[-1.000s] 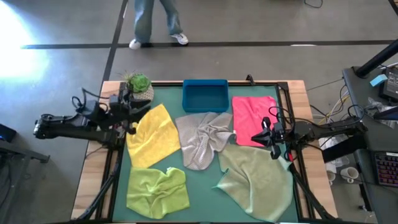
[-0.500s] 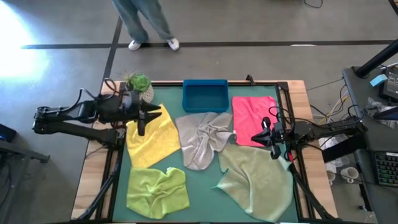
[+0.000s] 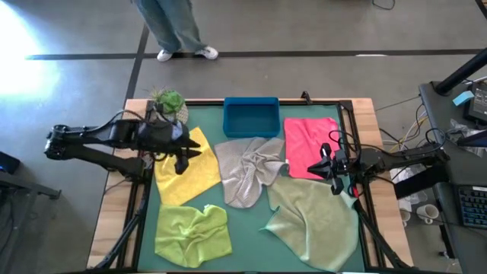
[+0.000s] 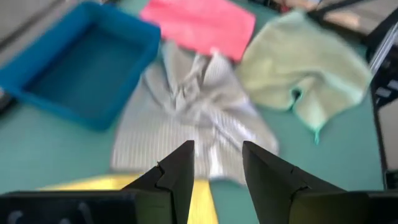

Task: Fold microfiber towels
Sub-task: Fold the yellow microfiber cloth

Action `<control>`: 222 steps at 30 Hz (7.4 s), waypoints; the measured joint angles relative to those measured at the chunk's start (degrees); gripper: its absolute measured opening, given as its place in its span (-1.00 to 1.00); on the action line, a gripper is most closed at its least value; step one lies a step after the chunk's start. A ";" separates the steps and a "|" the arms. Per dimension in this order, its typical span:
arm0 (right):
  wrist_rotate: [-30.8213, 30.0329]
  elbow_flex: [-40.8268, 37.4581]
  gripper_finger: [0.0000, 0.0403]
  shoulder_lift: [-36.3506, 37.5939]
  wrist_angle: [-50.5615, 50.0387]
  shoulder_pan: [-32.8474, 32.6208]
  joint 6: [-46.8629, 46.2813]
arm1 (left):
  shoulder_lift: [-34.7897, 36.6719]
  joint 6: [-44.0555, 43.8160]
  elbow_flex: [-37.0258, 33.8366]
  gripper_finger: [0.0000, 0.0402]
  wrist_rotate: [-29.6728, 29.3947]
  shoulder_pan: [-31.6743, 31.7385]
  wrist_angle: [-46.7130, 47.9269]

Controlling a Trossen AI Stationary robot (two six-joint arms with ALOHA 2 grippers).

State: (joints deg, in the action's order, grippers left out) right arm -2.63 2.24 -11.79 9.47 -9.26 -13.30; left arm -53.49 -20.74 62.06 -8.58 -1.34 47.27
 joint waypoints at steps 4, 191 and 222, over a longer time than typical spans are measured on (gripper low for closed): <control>-0.01 0.00 -0.91 0.00 0.00 0.01 -0.01 | -3.29 -2.99 -0.14 -0.40 0.03 -1.72 4.49; -17.66 45.68 -0.91 -51.95 -6.45 3.05 1.58 | -15.46 -40.44 -12.36 -1.00 15.33 -18.53 4.21; -2.75 84.58 -0.91 -98.92 -20.38 4.44 17.75 | -15.46 -39.97 -10.88 -1.00 15.96 -18.71 12.21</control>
State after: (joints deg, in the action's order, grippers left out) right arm -5.39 86.82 -110.71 -10.91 -4.82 4.45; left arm -68.95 -60.71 51.18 7.39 -20.06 59.48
